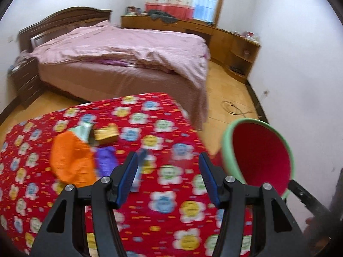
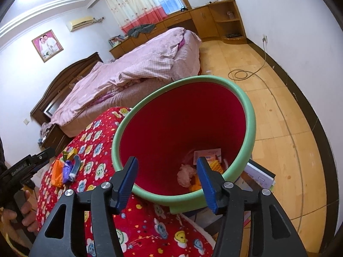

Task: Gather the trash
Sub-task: 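Grasp the orange mesh bag with the left tool while the right tool returns over the quilt, then grasp the purple plastic bag with the right tool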

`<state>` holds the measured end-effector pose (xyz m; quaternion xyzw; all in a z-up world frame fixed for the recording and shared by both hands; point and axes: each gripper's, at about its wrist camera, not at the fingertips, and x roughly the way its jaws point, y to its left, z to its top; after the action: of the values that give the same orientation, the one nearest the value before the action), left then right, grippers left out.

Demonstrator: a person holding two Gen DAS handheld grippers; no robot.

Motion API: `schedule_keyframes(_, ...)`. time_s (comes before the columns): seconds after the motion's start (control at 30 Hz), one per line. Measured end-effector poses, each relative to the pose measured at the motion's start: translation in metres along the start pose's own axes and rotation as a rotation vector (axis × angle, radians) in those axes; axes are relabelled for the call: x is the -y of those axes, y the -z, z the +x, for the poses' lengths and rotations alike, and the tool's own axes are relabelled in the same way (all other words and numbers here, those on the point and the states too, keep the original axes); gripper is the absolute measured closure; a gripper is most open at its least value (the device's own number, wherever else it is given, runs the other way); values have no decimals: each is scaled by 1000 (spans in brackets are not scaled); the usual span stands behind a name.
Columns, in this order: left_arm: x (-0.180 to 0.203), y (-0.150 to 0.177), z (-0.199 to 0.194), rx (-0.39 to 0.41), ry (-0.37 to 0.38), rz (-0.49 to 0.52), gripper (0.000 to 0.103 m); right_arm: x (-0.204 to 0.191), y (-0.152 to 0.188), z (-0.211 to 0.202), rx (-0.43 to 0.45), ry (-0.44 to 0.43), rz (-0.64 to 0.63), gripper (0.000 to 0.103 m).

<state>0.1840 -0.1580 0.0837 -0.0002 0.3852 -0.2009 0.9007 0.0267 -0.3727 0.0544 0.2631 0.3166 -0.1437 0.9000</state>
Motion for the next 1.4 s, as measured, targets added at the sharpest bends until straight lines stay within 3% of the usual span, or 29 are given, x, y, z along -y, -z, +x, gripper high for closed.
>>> schedule_keyframes(0.23,-67,-5,12,-37,-118,-56,44,-9,1,4,-22,-1,-1,37)
schedule_keyframes(0.53,-136,-2,49,-138,-234,-137,32,-16,3,8,-26,45,-23,30)
schedule_keyframes(0.8,-163,8,79,-223,-241,-203,32,-20,5,18,-40,70,-26,29)
schedule_keyframes(1.03,-163,12,80,-186,-270,-200,29,-23,7,22,-51,65,-32,29)
schedule_keyframes(1.17,-155,14,77,-168,-246,-161,46,-29,7,22,-55,62,-45,29)
schedule_keyframes(1.23,-153,15,74,-158,-229,-150,66,-35,6,22,-55,57,-57,29)
schedule_keyframes(1.33,-157,19,66,-150,-198,-170,85,-47,5,20,-49,44,-86,29)
schedule_keyframes(1.4,-162,22,58,-139,-167,-200,87,-57,4,20,-46,32,-109,29)
